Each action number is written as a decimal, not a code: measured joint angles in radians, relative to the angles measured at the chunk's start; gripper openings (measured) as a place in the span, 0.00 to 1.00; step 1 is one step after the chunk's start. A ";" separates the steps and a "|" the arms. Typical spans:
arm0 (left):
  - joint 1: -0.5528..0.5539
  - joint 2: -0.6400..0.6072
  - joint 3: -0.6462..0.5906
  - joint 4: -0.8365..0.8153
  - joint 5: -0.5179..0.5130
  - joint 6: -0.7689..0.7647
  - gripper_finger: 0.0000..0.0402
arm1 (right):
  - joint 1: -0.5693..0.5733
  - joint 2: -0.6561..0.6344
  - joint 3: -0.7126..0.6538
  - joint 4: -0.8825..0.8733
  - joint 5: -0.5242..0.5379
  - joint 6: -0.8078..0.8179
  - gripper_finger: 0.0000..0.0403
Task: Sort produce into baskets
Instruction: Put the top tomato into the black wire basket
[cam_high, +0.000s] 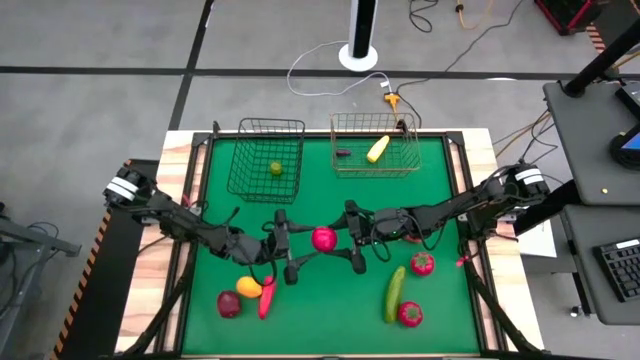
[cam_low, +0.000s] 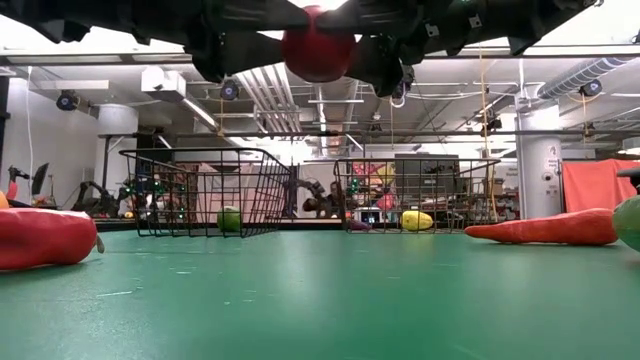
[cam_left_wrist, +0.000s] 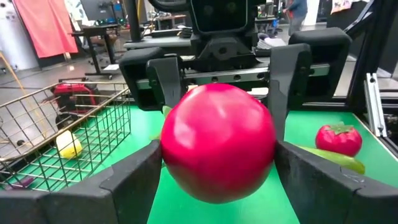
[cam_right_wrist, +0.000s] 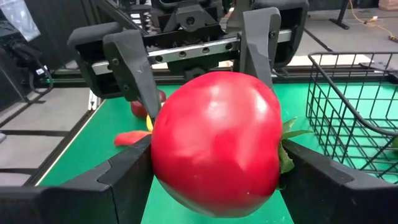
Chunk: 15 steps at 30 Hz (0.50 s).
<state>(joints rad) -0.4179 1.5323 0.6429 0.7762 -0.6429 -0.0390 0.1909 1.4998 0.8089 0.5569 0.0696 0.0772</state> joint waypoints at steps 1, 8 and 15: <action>0.002 0.004 0.001 0.000 0.000 0.000 0.72 | 0.000 0.000 0.000 -0.001 0.000 0.000 0.70; 0.011 0.020 0.012 0.000 -0.002 0.027 0.72 | 0.000 0.000 -0.002 -0.008 0.001 -0.007 0.70; 0.012 0.019 0.011 0.002 0.000 0.046 0.58 | 0.000 -0.001 -0.002 -0.009 0.001 -0.006 0.72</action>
<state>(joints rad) -0.4057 1.5515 0.6540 0.7778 -0.6434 0.0069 0.1913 1.4991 0.8074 0.5481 0.0704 0.0717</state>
